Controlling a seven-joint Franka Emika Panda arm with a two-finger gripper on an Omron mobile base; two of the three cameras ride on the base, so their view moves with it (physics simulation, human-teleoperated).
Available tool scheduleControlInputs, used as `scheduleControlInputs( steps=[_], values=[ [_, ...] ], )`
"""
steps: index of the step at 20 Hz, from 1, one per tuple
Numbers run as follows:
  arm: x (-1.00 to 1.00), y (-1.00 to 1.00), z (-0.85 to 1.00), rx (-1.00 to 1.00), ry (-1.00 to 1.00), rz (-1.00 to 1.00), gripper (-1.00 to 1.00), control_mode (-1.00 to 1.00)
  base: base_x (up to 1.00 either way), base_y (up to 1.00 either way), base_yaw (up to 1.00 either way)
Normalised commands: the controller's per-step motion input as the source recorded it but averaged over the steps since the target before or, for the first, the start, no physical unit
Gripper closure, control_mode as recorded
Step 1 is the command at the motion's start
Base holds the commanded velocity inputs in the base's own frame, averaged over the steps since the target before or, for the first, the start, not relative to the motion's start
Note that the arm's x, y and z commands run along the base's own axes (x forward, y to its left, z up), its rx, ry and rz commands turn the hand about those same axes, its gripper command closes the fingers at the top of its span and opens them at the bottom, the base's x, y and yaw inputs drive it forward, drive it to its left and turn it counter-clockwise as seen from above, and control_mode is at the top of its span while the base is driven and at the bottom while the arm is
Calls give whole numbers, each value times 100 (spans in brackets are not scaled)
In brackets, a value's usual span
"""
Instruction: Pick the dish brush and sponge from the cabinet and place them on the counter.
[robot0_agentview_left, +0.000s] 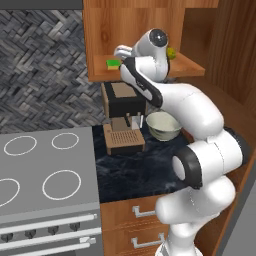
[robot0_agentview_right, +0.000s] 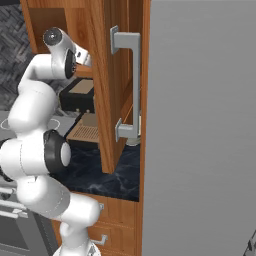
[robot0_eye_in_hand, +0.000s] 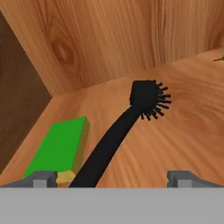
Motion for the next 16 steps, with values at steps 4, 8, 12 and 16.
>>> scheduleControlInputs(
  steps=[4,8,12,16],
  values=[
    [59,18,-11,-4,2,1,-100,-100,0,0,0],
    [52,18,-27,-7,4,0,-100,-100,0,0,0],
    [50,14,-29,-11,6,0,-100,-100,0,0,0],
    [46,11,-27,-12,6,0,-100,-100,0,0,0]
  ],
)
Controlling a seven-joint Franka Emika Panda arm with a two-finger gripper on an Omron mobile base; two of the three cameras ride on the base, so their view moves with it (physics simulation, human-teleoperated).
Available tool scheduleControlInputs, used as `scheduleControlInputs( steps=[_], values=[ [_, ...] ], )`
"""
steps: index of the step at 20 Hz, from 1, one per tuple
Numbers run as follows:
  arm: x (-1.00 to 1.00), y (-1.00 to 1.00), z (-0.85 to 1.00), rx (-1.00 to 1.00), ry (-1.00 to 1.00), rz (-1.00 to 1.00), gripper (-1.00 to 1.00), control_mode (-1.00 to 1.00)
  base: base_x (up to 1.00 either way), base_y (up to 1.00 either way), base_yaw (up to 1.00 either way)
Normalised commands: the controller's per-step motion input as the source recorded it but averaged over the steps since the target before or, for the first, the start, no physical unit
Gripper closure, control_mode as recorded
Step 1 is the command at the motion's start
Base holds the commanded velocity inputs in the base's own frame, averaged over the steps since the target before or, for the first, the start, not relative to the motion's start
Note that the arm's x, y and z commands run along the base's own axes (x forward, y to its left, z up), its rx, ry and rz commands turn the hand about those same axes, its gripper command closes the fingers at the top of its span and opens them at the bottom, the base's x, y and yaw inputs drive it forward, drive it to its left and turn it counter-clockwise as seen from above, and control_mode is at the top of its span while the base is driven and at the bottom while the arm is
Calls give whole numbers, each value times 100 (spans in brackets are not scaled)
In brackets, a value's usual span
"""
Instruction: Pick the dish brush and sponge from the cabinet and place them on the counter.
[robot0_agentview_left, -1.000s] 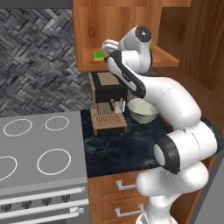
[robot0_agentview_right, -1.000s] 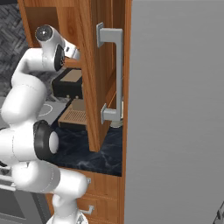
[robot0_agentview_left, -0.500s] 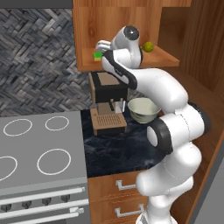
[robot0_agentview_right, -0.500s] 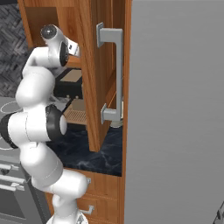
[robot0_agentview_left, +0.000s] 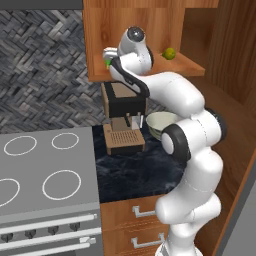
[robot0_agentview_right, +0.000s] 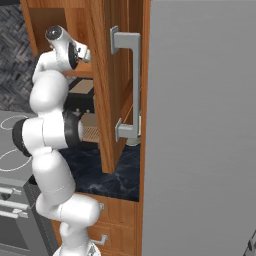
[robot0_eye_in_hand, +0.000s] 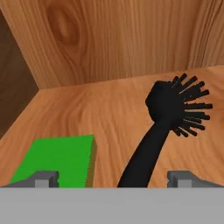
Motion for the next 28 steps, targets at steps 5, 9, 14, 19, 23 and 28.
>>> scheduleControlInputs(
  steps=[5,9,14,19,23,28],
  values=[
    [32,7,-26,-13,5,0,100,-100,0,0,0],
    [8,-5,-15,-3,0,0,100,-100,0,0,0],
    [0,-37,-12,2,-3,-1,100,-100,0,0,0],
    [0,-16,-3,1,-1,0,100,-100,0,0,0],
    [-8,0,5,0,-1,0,100,-100,0,0,0],
    [-47,0,40,-1,-7,0,100,-100,0,0,0]
  ],
)
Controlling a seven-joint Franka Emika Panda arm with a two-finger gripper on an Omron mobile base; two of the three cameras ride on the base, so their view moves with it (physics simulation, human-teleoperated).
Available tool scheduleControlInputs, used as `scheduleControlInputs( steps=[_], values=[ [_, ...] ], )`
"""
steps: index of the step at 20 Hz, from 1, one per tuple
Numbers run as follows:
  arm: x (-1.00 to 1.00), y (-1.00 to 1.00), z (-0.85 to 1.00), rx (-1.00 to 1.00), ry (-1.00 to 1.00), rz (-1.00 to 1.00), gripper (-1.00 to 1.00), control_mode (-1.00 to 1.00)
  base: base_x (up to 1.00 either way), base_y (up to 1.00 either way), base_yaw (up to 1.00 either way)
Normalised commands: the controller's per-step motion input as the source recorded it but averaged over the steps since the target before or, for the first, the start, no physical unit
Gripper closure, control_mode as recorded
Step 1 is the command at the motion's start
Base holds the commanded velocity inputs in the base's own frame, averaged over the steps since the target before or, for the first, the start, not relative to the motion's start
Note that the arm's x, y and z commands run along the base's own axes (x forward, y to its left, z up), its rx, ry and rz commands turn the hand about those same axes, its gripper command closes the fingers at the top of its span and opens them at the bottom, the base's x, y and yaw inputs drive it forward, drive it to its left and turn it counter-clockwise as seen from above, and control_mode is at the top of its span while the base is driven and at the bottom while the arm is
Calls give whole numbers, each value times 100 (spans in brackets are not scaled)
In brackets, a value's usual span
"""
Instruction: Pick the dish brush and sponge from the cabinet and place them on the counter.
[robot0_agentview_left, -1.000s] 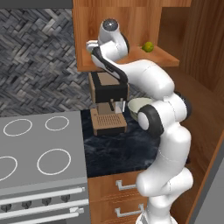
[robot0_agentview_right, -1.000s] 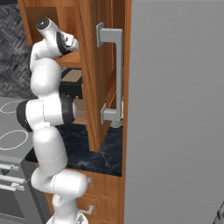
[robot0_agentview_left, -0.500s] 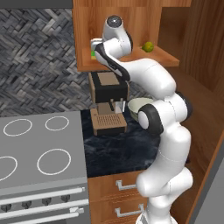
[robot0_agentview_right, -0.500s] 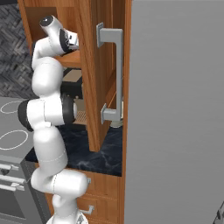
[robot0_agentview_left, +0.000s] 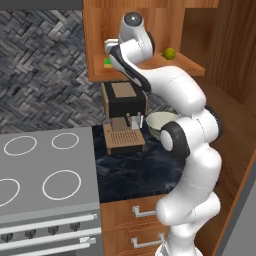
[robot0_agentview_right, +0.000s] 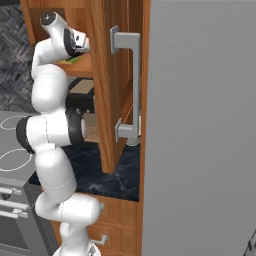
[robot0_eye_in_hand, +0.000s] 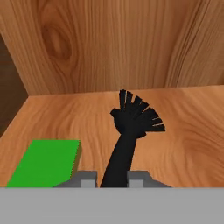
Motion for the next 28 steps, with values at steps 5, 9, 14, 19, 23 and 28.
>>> scheduleControlInputs(
  steps=[5,9,14,19,23,28],
  values=[
    [-95,-6,22,-2,-17,4,100,-100,0,0,0],
    [-100,-22,-3,-2,-14,6,100,-100,0,0,0],
    [-100,-36,-24,-3,-11,7,100,-100,0,0,0],
    [-80,-34,-45,-6,-3,9,100,-100,0,0,0],
    [-54,-19,-52,-11,0,9,100,-100,0,0,0],
    [-36,-10,-56,-13,3,8,100,-100,0,0,0]
  ],
)
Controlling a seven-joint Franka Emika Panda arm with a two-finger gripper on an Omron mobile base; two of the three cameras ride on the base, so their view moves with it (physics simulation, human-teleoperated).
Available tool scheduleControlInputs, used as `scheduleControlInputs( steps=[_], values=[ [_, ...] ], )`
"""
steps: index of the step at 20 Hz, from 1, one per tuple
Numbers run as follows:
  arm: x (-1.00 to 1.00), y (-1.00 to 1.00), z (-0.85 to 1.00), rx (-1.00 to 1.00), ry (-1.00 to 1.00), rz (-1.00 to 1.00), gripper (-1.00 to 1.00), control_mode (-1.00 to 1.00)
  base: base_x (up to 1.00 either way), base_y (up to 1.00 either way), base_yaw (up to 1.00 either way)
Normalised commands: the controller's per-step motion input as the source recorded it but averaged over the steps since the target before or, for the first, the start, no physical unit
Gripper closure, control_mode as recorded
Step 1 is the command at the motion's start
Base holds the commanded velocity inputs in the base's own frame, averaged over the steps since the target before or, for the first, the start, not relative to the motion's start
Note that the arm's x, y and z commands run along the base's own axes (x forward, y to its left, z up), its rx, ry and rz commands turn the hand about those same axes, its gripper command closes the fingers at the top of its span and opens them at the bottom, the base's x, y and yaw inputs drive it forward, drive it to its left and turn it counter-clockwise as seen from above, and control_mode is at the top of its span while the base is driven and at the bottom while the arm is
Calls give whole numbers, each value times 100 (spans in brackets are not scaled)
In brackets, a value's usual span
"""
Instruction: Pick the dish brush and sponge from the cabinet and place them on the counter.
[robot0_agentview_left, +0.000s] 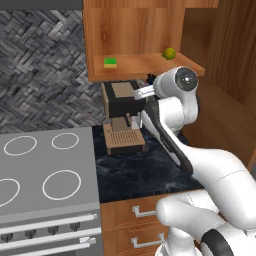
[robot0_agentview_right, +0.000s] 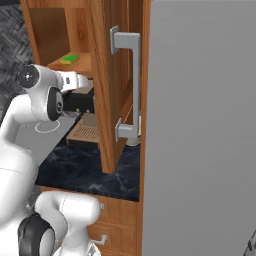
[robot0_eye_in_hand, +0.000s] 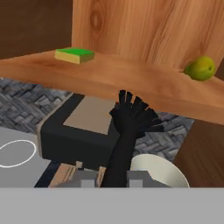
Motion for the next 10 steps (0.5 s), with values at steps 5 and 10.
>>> scheduleControlInputs(
  steps=[5,10],
  values=[
    [-22,0,-64,-16,8,7,100,-100,0,0,0],
    [-4,0,-63,-18,11,4,100,-100,0,0,0]
  ],
)
